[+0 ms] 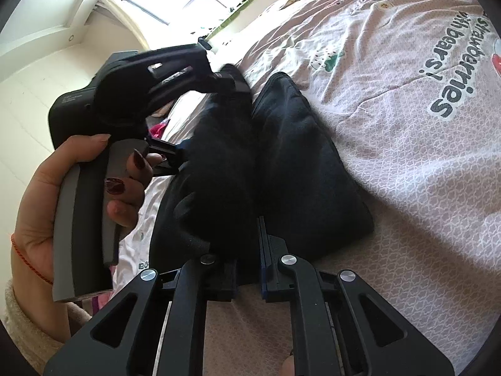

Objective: Fold small clothes

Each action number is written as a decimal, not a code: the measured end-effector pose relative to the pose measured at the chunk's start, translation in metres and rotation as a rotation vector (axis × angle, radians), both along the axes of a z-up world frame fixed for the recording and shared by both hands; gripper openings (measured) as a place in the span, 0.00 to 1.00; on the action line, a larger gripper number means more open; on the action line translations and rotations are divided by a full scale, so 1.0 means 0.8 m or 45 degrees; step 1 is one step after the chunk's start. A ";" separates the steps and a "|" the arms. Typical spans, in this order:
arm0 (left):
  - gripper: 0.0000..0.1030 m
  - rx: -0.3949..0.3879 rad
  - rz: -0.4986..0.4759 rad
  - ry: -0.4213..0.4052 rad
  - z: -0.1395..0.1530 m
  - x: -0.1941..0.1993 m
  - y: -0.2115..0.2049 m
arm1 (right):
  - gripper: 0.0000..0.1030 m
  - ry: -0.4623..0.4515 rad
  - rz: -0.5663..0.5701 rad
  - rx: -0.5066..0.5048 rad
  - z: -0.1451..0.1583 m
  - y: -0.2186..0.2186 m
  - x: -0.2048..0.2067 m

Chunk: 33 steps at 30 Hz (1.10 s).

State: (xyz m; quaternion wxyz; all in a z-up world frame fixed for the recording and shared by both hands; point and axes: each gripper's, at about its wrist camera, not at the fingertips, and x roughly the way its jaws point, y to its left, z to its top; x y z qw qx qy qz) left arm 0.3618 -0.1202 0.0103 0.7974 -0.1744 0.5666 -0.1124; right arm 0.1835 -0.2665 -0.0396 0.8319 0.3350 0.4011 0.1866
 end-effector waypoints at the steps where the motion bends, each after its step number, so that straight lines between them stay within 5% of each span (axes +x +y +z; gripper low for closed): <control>1: 0.63 -0.017 0.000 -0.009 0.003 -0.001 0.001 | 0.08 0.003 -0.003 0.002 0.000 0.000 0.000; 9: 0.63 -0.073 0.041 -0.148 0.042 -0.021 0.033 | 0.15 0.071 0.002 0.082 -0.001 -0.019 0.000; 19: 0.63 0.098 0.137 -0.275 0.034 -0.086 0.113 | 0.57 0.026 0.141 -0.016 0.049 -0.044 0.008; 22: 0.63 0.110 0.106 -0.260 0.017 -0.103 0.119 | 0.58 0.031 0.160 -0.148 0.064 -0.047 0.034; 28: 0.66 0.170 0.026 -0.281 -0.011 -0.128 0.098 | 0.58 0.077 0.261 -0.210 0.054 -0.040 0.095; 33: 0.66 0.187 0.041 -0.316 -0.014 -0.135 0.096 | 0.46 0.095 0.314 -0.206 0.042 -0.027 0.128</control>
